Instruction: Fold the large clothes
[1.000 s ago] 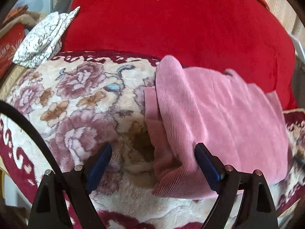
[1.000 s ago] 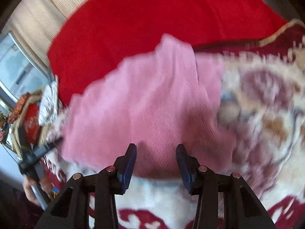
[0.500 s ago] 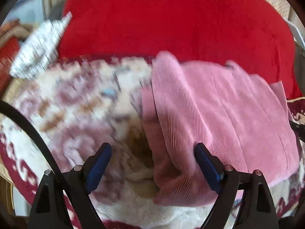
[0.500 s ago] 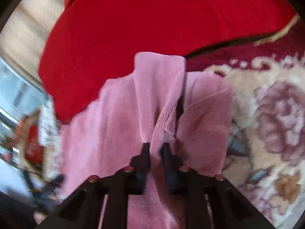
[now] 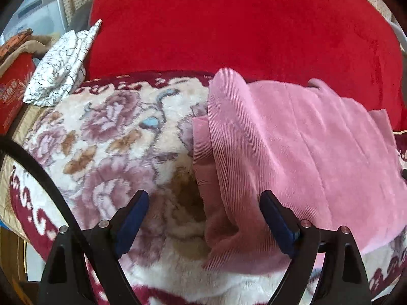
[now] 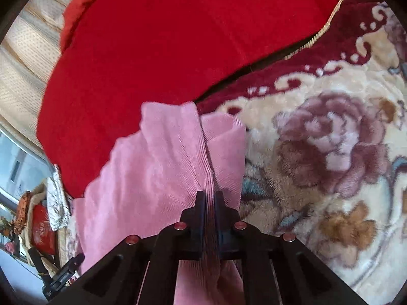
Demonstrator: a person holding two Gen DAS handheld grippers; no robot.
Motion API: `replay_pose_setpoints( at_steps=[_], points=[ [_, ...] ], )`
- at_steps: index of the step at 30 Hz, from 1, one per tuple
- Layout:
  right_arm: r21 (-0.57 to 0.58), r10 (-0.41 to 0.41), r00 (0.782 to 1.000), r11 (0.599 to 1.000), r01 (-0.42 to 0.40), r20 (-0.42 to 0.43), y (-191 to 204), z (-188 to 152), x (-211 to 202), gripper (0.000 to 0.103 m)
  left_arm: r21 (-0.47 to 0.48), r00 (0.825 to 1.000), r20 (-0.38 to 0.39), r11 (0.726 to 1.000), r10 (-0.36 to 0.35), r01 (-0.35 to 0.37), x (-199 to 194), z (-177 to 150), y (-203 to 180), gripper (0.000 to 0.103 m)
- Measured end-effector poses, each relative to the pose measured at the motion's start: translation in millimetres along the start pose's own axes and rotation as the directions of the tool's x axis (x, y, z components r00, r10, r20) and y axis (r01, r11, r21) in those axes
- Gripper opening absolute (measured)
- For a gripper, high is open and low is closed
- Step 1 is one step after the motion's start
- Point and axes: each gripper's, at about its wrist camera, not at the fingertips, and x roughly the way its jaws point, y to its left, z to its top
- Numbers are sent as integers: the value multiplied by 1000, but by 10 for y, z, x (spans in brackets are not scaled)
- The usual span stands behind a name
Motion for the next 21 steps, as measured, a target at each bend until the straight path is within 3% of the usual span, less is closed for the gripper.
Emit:
replay_pose_setpoints(
  at_steps=[2,6,8,11,13,16,21],
  points=[
    [-14,2,999,1000,-1,39,38,-46,-157,10,13,999,42,1000,11,-12,-168,-24,-36,90],
    [-105,83,992,992,-74,90,250,-162,-461,10,49,997,79,999,-17,13,-380,-73,-204,90],
    [-136,93,994,987,-85,55,320,-270,-458,10,100,999,25,995,22,-24,-309,-116,-379,90],
    [-101,65,989,992,-78,-130,299,-497,-162,10,224,987,-112,971,113,-85,76,-236,-634,91],
    [-90,46,975,994,-67,-216,238,-587,19,9,202,986,-102,973,135,-113,72,-260,-650,92],
    [-130,37,979,989,-64,-200,248,-569,15,9,205,985,-108,972,137,-112,-151,-249,-671,91],
    [-101,54,985,992,-71,-164,222,-560,-202,11,244,990,5,960,141,-138,-754,-332,-657,91]
  ],
)
